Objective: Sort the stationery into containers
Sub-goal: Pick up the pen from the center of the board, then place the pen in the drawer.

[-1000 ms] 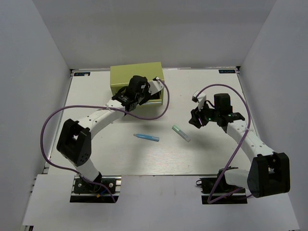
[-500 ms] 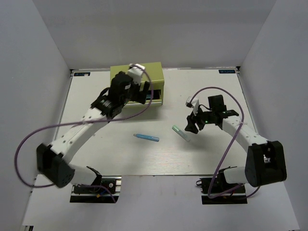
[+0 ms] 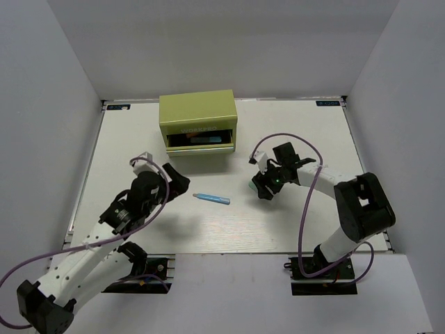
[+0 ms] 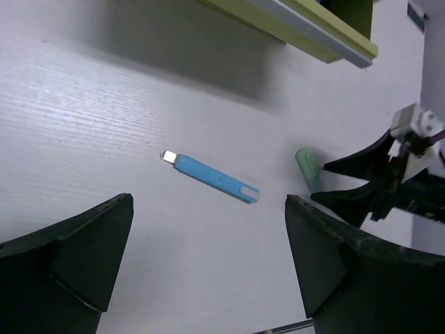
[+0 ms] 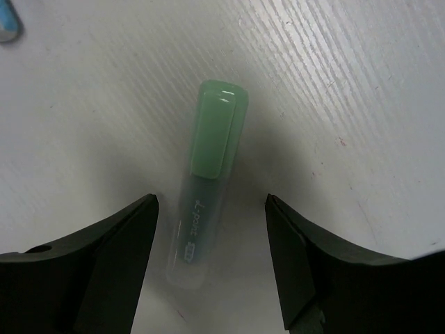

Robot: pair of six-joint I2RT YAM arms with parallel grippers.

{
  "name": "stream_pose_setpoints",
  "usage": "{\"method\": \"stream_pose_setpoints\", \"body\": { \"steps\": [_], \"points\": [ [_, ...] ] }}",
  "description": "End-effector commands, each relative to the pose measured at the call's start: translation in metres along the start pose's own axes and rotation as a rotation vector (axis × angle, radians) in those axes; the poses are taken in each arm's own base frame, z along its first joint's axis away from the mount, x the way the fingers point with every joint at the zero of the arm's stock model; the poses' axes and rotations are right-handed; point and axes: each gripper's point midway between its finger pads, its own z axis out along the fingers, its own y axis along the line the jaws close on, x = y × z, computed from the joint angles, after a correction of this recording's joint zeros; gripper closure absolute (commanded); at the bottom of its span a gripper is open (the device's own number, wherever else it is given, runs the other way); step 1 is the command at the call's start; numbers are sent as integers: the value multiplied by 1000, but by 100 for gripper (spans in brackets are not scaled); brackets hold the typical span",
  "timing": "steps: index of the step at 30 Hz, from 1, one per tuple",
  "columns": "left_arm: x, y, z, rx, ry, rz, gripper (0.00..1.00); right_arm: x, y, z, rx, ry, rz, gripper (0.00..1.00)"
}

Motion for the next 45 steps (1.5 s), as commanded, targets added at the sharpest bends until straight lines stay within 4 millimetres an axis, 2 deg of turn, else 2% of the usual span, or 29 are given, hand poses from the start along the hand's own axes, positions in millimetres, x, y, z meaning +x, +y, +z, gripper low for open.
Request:
{"method": "stream_pose_setpoints", "body": {
  "steps": [1,6,9,10,11,12,13,14,15,17,19,20,23,25,26,27,29,30,32,33,34,35,36,37,40,42,43,44,45],
  "points": [
    [-2,13,-3,-60,-50,-200,0,-16,-17,5,105,-16,17,31],
    [13,23,4,-118,-14,-320,0,-9,-16,14,140,26,17,39],
    [24,24,12,-135,20,-384,0,-3,-12,15,146,44,11,53],
    [26,22,14,-124,28,-403,0,1,-9,15,140,54,10,63],
    [32,28,16,-146,38,-414,0,1,-8,14,137,55,2,68],
    [34,25,18,-135,44,-454,0,3,-6,11,123,57,5,78],
    [41,29,20,-152,62,-472,0,5,-1,12,97,61,-1,82],
    [39,26,21,-144,56,-495,0,4,1,9,89,54,-37,85],
    [48,32,22,-163,77,-524,0,1,2,4,85,41,-56,88],
    [49,29,23,-140,76,-561,0,-9,11,-8,38,6,-112,95],
    [56,34,24,-149,87,-598,0,-27,20,-27,2,-62,-245,98],
    [56,33,26,-132,78,-617,0,-45,18,-38,5,-102,-325,98],
    [60,34,28,-119,80,-664,0,-101,34,-77,-24,-291,-526,98],
    [64,34,30,-114,88,-688,0,-131,38,-97,-5,-372,-669,98],
    [64,34,30,-114,88,-688,0,-143,49,-103,-45,-425,-711,98],
    [64,35,30,-131,94,-693,0,-168,48,-117,-24,-476,-771,95],
    [68,38,32,-171,108,-682,0,-182,52,-112,-66,-505,-811,93],
    [65,35,32,-177,110,-680,0,-206,49,-116,-49,-536,-840,93],
    [68,35,34,-212,133,-670,0,-219,41,-103,-44,-527,-837,93],
    [71,37,36,-225,137,-666,0,-241,38,-98,-39,-542,-857,93],
    [70,34,36,-222,148,-668,0,-248,35,-95,-29,-543,-854,93],
    [69,32,37,-223,148,-667,0,-267,33,-102,-3,-576,-873,93],
    [74,34,39,-240,164,-663,0,-279,32,-97,7,-575,-880,92],
    [73,32,40,-240,164,-663,0,-281,27,-84,1,-560,-870,92],
    [75,32,42,-252,178,-660,0,-312,27,-84,24,-589,-882,91],
    [73,28,44,-255,179,-659,0,-314,25,-63,3,-566,-867,89],
    [75,28,45,-260,191,-658,0,-325,27,-68,14,-584,-875,88],
    [76,29,46,-276,197,-654,0,-327,28,-64,11,-582,-873,86],
    [75,25,47,-272,205,-656,0,-324,27,-51,-5,-564,-861,84]
  ]
}}
